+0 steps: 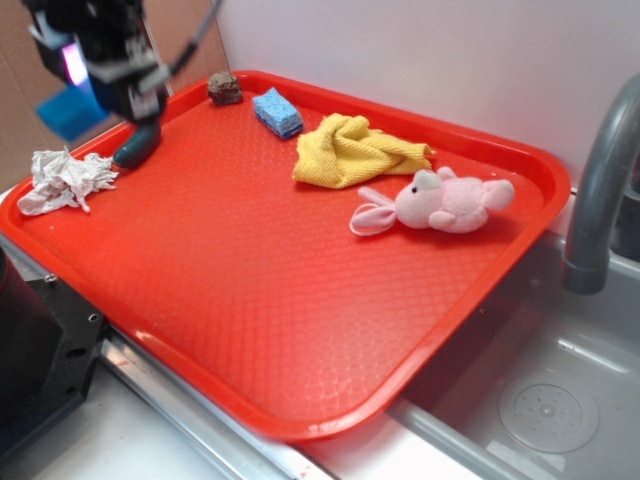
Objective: Grab the blue block.
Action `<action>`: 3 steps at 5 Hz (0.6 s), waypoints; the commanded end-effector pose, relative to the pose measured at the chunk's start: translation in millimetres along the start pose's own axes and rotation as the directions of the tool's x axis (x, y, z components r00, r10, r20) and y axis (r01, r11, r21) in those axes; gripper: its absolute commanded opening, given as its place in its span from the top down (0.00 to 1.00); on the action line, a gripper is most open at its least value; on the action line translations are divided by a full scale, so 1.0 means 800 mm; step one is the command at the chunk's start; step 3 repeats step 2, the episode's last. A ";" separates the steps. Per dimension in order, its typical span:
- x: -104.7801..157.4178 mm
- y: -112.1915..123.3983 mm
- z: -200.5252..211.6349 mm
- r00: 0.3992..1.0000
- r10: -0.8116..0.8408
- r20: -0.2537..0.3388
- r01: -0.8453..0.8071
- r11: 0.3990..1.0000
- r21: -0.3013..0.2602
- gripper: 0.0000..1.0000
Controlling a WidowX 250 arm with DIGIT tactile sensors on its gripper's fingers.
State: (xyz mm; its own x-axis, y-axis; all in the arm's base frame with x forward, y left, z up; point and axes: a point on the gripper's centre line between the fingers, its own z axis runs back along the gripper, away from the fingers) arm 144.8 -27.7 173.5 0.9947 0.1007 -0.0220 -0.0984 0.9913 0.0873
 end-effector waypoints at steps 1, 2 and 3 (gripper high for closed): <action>0.047 0.014 0.039 0.963 0.251 0.094 -0.256 0.966 0.040 1.00; 0.057 0.003 0.037 0.969 0.232 0.090 -0.237 0.970 0.051 1.00; 0.057 0.003 0.037 0.969 0.232 0.090 -0.237 0.970 0.051 1.00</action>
